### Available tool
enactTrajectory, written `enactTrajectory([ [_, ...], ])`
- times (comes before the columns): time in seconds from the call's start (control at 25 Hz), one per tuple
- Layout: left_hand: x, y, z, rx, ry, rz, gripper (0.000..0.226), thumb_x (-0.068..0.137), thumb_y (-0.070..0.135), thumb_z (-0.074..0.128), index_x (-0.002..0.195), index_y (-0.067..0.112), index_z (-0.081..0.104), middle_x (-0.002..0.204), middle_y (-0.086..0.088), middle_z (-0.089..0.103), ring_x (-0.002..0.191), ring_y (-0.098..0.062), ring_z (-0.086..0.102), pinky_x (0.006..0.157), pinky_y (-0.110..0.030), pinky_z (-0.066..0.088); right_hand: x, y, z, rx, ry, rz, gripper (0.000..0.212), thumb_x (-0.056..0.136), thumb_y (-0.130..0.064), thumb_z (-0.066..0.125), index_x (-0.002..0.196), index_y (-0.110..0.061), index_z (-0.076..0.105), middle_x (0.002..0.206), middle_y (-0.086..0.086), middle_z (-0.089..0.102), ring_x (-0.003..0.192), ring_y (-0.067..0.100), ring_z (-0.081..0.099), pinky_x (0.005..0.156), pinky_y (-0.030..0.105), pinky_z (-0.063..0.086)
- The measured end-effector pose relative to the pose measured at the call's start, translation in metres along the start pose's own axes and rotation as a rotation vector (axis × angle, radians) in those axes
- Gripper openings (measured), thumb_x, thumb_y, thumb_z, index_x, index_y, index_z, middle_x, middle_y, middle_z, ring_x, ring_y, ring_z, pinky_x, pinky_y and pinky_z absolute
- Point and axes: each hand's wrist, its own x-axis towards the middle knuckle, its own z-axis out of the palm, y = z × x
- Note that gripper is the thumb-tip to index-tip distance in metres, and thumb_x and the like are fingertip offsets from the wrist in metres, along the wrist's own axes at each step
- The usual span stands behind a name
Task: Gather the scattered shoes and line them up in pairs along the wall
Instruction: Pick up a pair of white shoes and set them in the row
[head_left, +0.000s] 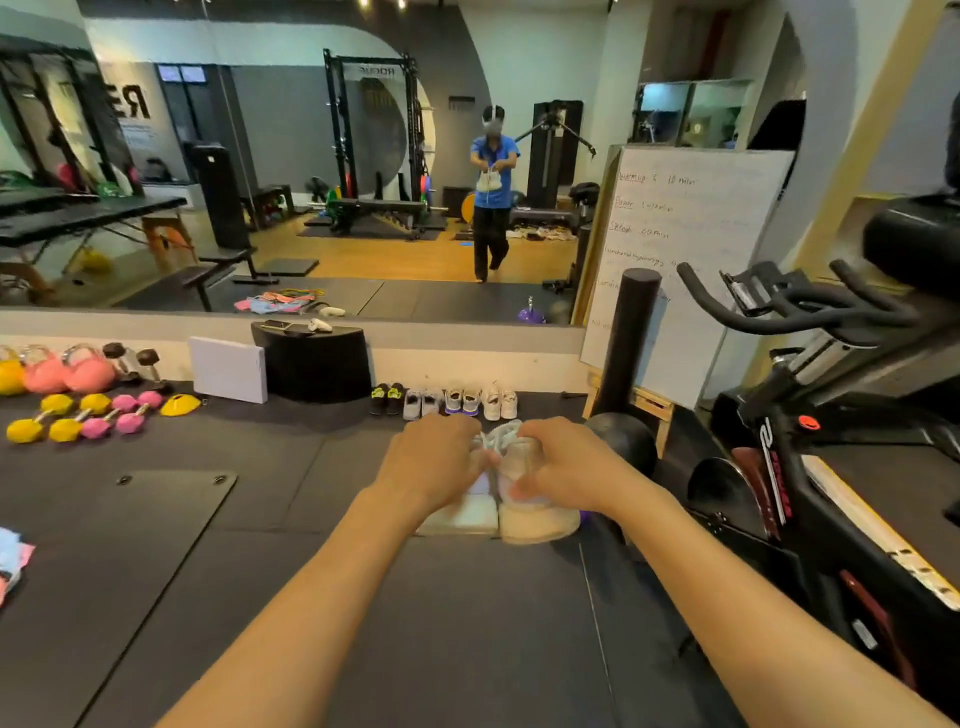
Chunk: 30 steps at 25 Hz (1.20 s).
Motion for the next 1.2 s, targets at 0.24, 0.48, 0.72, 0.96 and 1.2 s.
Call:
enactTrajectory([
  [0.24, 0.171, -0.043, 0.041, 0.028, -0.032, 0.102, 0.038, 0.087, 0.038, 0.057, 0.06, 0.022, 0.036, 0.074, -0.001, 0.058, 0.076, -0.025, 0.056, 0.058, -0.031, 0.031, 0.157, 0.057, -0.023, 0.003, 0.033, 0.058, 0.031, 0.075, -0.03, 0.071, 0.104, -0.02, 0.064, 0.098, -0.001, 0.067, 0.091, 0.021, 0.062, 0.081, 0.042, 0.052],
  [0.48, 0.349, -0.08, 0.074, 0.015, -0.062, 0.085, 0.026, 0.087, 0.037, 0.057, 0.072, 0.02, 0.045, 0.089, -0.011, 0.067, 0.086, -0.031, 0.059, 0.061, -0.032, 0.034, 0.329, 0.124, -0.056, 0.049, 0.014, 0.083, 0.028, 0.072, -0.032, 0.073, 0.096, -0.021, 0.063, 0.093, -0.001, 0.066, 0.086, 0.019, 0.063, 0.08, 0.044, 0.053],
  [0.72, 0.507, -0.12, 0.112, -0.059, -0.143, 0.025, 0.029, 0.087, 0.042, 0.06, 0.075, 0.015, 0.056, 0.086, -0.013, 0.068, 0.082, -0.032, 0.06, 0.06, -0.031, 0.037, 0.484, 0.183, -0.075, -0.076, -0.022, 0.138, 0.031, 0.075, -0.034, 0.072, 0.099, -0.026, 0.055, 0.091, -0.006, 0.061, 0.084, 0.015, 0.06, 0.069, 0.028, 0.049],
  [0.96, 0.671, -0.161, 0.193, -0.071, -0.237, 0.093, 0.03, 0.088, 0.041, 0.059, 0.086, 0.012, 0.064, 0.091, -0.013, 0.07, 0.085, -0.03, 0.062, 0.063, -0.03, 0.038, 0.635, 0.268, -0.072, -0.097, -0.045, 0.294, 0.041, 0.08, -0.033, 0.07, 0.116, -0.021, 0.054, 0.11, 0.001, 0.063, 0.084, 0.014, 0.053, 0.07, 0.027, 0.041],
  [1.2, 0.829, -0.187, 0.274, -0.151, -0.413, 0.1, 0.043, 0.087, 0.044, 0.063, 0.109, 0.007, 0.064, 0.106, -0.015, 0.067, 0.098, -0.032, 0.06, 0.069, -0.029, 0.038, 0.76, 0.369, -0.07, -0.001, -0.168, 0.456, 0.06, 0.075, -0.027, 0.075, 0.127, -0.019, 0.047, 0.116, 0.002, 0.062, 0.103, 0.019, 0.06, 0.085, 0.03, 0.05],
])
